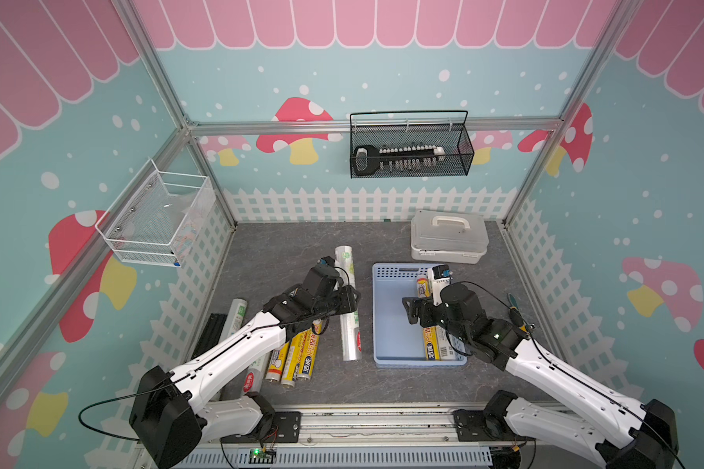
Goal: Put the plastic wrap into the basket
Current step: Place the plastic wrap in the basket.
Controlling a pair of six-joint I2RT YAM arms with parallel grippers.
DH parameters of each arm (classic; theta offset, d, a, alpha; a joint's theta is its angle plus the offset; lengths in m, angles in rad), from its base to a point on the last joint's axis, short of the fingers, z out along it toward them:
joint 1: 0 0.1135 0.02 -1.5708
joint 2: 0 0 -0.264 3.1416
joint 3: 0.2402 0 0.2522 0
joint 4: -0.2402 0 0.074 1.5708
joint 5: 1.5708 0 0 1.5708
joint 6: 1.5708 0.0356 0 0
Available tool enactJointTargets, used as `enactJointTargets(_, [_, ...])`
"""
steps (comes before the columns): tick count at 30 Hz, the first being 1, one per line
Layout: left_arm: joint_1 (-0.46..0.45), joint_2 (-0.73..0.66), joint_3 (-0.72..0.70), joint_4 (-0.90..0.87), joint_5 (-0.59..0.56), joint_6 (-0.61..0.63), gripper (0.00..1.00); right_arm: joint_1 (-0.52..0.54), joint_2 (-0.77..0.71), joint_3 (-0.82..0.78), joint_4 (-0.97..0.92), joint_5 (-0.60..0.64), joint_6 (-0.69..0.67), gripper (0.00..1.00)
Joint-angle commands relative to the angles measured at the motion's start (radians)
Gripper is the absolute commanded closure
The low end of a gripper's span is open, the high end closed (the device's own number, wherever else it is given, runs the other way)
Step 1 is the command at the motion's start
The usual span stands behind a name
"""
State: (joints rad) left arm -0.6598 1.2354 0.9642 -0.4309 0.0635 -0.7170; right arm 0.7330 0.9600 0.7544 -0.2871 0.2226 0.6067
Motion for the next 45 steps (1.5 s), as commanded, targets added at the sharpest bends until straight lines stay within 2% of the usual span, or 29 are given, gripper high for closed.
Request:
enactJointTargets(1, [-0.027, 0.018, 0.043, 0.153, 0.078, -0.044, 0.93, -0.002, -0.043, -0.022, -0.025, 0.061, -0.006, 0.05])
enactJointTargets(5, [-0.073, 0.104, 0.087, 0.218, 0.098, -0.074, 0.93, -0.014, -0.088, -0.042, -0.052, 0.097, 0.0, 0.05])
enactJointTargets(10, [-0.12, 0.232, 0.165, 0.286, 0.134, -0.102, 0.93, -0.041, -0.103, -0.05, -0.075, 0.07, -0.001, 0.04])
enactJointTargets(17, [-0.169, 0.415, 0.308, 0.29, 0.159, -0.128, 0.93, -0.073, -0.098, -0.054, -0.098, 0.042, -0.007, 0.04])
enactJointTargets(24, [-0.198, 0.532, 0.381, 0.287, 0.149, -0.153, 0.93, -0.086, -0.08, -0.041, -0.091, 0.024, -0.009, 0.04])
enactJointTargets(45, [-0.207, 0.715, 0.447, 0.286, 0.186, -0.175, 0.91, -0.088, -0.112, -0.064, -0.12, 0.03, -0.002, 0.04])
